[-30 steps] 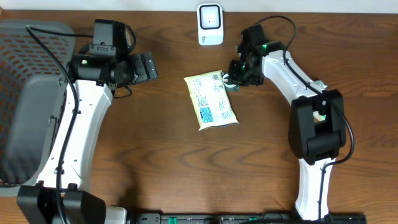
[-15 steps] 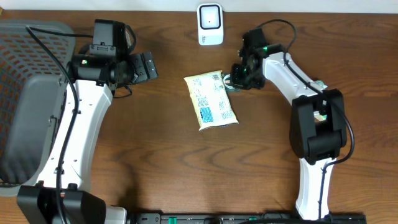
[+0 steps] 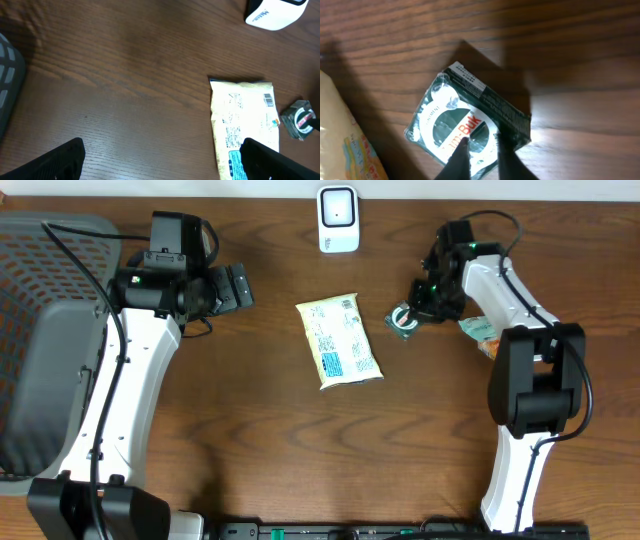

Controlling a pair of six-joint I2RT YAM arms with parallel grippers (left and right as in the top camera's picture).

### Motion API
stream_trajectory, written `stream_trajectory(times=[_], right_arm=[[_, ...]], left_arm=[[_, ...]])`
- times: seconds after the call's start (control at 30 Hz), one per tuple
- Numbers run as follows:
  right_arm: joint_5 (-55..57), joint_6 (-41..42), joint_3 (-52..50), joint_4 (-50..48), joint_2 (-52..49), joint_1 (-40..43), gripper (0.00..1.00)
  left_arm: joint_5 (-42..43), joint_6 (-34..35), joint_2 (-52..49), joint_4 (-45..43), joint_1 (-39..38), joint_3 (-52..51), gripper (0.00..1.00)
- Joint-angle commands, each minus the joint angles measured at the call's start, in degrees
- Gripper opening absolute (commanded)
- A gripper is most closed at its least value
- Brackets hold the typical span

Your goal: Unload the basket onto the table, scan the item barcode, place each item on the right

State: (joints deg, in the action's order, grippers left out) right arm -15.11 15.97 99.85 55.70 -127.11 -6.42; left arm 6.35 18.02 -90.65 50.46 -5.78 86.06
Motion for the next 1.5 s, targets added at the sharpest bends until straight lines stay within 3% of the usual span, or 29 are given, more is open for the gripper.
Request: stream_trajectory(times=[0.0,0.17,0.3,0.4,0.5,0.73,1.47], right_arm=[[-0.8,-3.5,4.4,2.6,-0.5,-0.2,0.29],[-3.5,-4.3,6.9,6.6,-0.5,-2.3,0.41],[0.1,-0.9,6.5,6.5,-0.5,-6.2,0.42],[9.7,7.4,6.3,5.0,-0.5,-9.8,0.41],[14.4,10.4,6.0,1.2,-0.5,-12.7,0.38],[19.8,10.4,5.7,-3.3,-0.5,-17.0,0.27],[23.2,10.3,5.2,-0.6,-5.2,-16.9,0.29]], left_arm=[[0.5,-0.2,-0.4,0.1,0.0,0.4,0.98],[0.5,-0.2,-0.4,0.1,0.0,0.4,0.98],[0.5,-0.2,-0.4,0.1,0.0,0.4,0.98],[0.5,-0.2,-0.4,0.1,0.0,0.4,0.98],[0.5,-0.2,-0.4,0.1,0.0,0.4,0.98],[0.5,-0.2,-0.4,0.1,0.0,0.4,0.98],[0.5,-0.2,-0.4,0.1,0.0,0.4,0.98]])
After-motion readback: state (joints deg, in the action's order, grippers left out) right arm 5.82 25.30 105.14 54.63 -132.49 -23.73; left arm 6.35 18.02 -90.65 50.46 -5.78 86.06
